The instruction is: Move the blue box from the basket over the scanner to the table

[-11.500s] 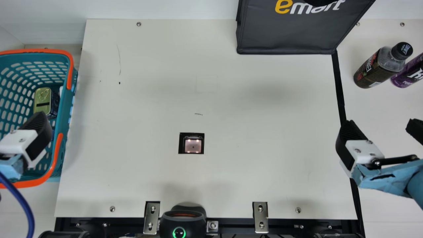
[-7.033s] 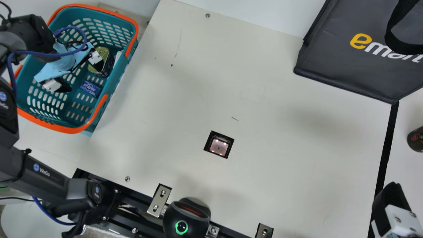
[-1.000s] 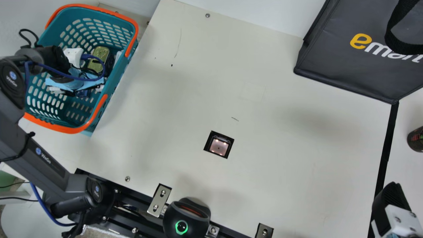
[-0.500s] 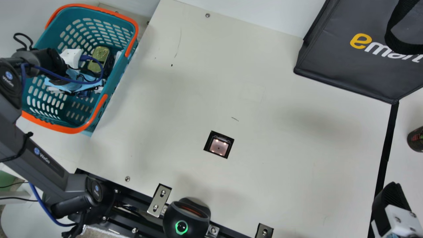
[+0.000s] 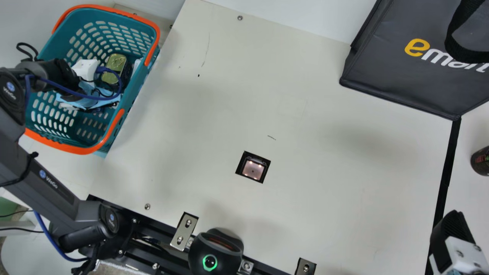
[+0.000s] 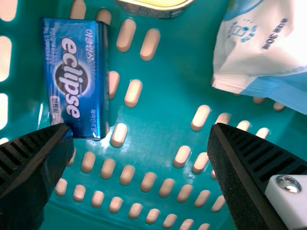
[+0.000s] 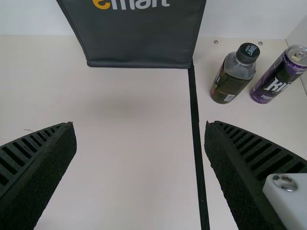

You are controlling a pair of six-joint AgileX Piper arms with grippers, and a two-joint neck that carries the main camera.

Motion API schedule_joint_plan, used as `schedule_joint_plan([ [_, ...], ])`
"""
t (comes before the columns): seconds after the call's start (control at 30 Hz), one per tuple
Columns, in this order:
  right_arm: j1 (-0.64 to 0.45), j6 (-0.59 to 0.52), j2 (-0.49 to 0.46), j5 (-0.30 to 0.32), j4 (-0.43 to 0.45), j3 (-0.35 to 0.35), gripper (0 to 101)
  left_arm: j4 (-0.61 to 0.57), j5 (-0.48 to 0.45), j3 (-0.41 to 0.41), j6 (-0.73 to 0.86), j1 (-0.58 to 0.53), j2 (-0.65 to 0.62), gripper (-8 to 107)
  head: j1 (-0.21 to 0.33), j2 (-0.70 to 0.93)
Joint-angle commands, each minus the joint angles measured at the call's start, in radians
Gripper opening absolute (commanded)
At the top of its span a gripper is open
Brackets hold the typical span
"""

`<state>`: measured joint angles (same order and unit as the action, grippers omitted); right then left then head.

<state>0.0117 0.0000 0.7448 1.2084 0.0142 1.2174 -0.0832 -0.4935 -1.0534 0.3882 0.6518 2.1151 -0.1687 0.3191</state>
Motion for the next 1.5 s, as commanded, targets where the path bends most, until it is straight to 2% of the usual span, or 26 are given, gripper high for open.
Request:
schedule_joint_plan([
  [0.0, 0.0, 0.0, 0.0, 0.0, 0.0, 0.0, 95, -0.014, -0.005, 0.002, 0.013, -0.002, -0.002, 90, 0.03, 0.002],
  [0.47, 0.0, 0.0, 0.0, 0.0, 0.0, 0.0, 95, -0.066, -0.023, 0.006, 0.096, -0.004, -0.041, 90, 0.03, 0.002],
  [0.97, 0.0, 0.0, 0.0, 0.0, 0.0, 0.0, 95, -0.067, -0.009, -0.022, 0.121, 0.018, 0.014, 90, 0.03, 0.002],
  [1.47, 0.0, 0.0, 0.0, 0.001, 0.0, 0.0, 95, -0.12, -0.024, 0.004, 0.142, -0.048, -0.001, 90, 0.03, 0.002],
])
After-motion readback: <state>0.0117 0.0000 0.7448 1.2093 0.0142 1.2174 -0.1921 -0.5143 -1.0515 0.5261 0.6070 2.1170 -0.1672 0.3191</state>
